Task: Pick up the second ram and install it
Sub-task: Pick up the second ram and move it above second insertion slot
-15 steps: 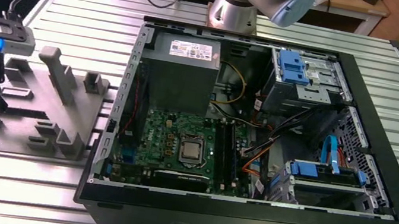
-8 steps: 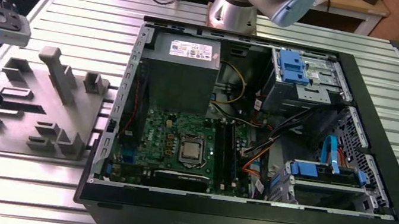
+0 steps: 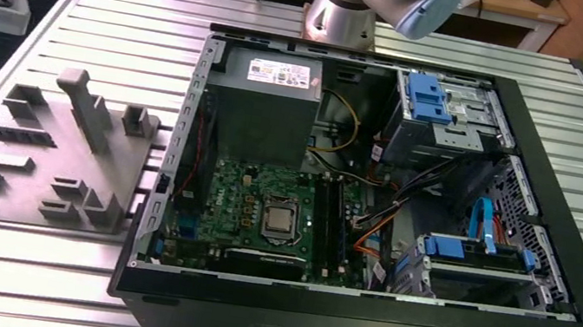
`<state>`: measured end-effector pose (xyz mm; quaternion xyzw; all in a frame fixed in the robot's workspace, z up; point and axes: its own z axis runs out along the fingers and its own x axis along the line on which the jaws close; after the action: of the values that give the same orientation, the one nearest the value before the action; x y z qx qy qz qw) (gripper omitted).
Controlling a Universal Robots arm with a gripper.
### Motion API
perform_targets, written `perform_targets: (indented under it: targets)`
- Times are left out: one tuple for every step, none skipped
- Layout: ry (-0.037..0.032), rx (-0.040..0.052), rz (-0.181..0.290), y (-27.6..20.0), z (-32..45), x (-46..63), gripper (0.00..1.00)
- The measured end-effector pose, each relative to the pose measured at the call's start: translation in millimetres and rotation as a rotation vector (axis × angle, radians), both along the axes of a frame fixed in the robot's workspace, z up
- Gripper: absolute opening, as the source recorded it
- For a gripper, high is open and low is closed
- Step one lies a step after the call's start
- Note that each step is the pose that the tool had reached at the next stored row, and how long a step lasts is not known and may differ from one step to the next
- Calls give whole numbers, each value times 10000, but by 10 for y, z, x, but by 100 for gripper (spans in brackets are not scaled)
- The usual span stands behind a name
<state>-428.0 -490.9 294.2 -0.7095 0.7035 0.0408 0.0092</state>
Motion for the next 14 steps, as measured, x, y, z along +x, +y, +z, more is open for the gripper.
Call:
perform_targets:
  targets:
    - [1,-1,0,0,31,0,8]
    - [1,-1,1,0,60,0,8]
    - [1,-2,0,1,89,0,8]
    - [1,-1,0,1,117,0,8]
    - [0,0,0,2,147,0,8]
    - [2,-2,0,2,177,0,8]
    - [1,-1,0,2,204,0,8]
    - [1,-1,0,2,233,0,8]
    - [1,-1,0,2,260,0,8]
    - [1,-1,0,2,290,0,8]
    - [2,-1,0,2,317,0,8]
    - [2,-1,0,2,344,0,8]
    - [1,-1,0,2,370,0,8]
    - [1,-1,0,2,398,0,8]
